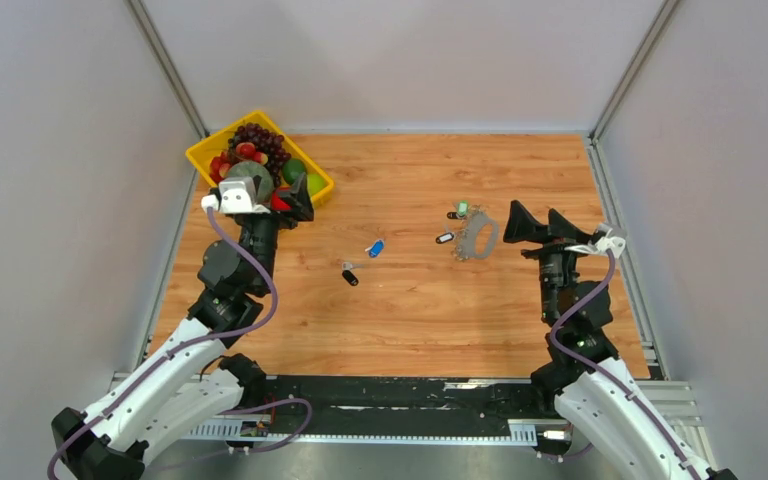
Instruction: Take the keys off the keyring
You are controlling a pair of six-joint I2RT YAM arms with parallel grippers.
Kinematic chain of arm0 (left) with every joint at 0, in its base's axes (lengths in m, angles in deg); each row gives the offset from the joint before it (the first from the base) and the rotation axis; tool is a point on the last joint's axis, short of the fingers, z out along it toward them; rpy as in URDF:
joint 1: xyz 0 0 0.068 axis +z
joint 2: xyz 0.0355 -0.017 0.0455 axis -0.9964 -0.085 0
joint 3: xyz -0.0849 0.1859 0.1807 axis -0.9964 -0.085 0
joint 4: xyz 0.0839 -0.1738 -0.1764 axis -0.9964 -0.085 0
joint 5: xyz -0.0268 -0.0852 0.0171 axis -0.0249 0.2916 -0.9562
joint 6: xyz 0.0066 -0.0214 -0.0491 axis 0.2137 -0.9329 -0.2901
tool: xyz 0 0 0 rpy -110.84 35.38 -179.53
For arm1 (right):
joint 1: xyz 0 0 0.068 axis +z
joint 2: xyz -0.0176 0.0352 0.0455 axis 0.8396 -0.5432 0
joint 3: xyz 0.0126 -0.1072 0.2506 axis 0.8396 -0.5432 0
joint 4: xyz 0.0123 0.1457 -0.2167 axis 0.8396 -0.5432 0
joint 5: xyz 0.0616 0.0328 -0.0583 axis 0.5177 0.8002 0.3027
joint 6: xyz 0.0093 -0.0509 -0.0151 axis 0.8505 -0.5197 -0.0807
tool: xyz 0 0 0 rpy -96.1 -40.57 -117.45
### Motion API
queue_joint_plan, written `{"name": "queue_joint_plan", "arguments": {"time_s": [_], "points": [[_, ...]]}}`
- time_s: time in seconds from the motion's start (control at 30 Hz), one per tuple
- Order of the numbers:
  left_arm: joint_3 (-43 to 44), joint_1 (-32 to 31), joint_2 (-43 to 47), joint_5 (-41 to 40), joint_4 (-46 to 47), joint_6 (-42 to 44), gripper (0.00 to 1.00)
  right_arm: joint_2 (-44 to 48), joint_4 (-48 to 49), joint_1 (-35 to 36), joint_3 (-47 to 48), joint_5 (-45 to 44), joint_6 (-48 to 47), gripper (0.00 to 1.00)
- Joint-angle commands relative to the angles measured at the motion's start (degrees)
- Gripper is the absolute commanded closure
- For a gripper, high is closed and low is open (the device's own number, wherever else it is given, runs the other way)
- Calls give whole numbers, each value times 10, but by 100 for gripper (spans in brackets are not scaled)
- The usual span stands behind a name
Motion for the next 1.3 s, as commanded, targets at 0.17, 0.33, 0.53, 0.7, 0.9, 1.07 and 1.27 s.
{"name": "queue_joint_plan", "arguments": {"time_s": [0.17, 0.33, 0.53, 0.7, 0.9, 1.07, 1.27], "points": [[-22, 0, 20, 36, 40, 54, 0, 0, 0, 1, 0, -34, 11, 0], [-14, 0, 35, 152, -19, 129, 0, -20, -10, 1, 10, -41, 12, 0], [-2, 0, 13, 175, -70, 139, 0, -83, 11, 0, -1, -83, 48, 0], [18, 0, -14, 136, -107, 134, 0, -233, -115, -22, 106, -80, 70, 13], [25, 0, -19, 146, -125, 131, 0, -424, -222, -78, 225, 47, 116, 30], [24, 0, -17, 155, -128, 135, 0, -506, -236, -83, 264, 86, 109, 54], [24, 0, -18, 154, -133, 137, 0, -596, -262, -83, 307, 150, 107, 60]]}}
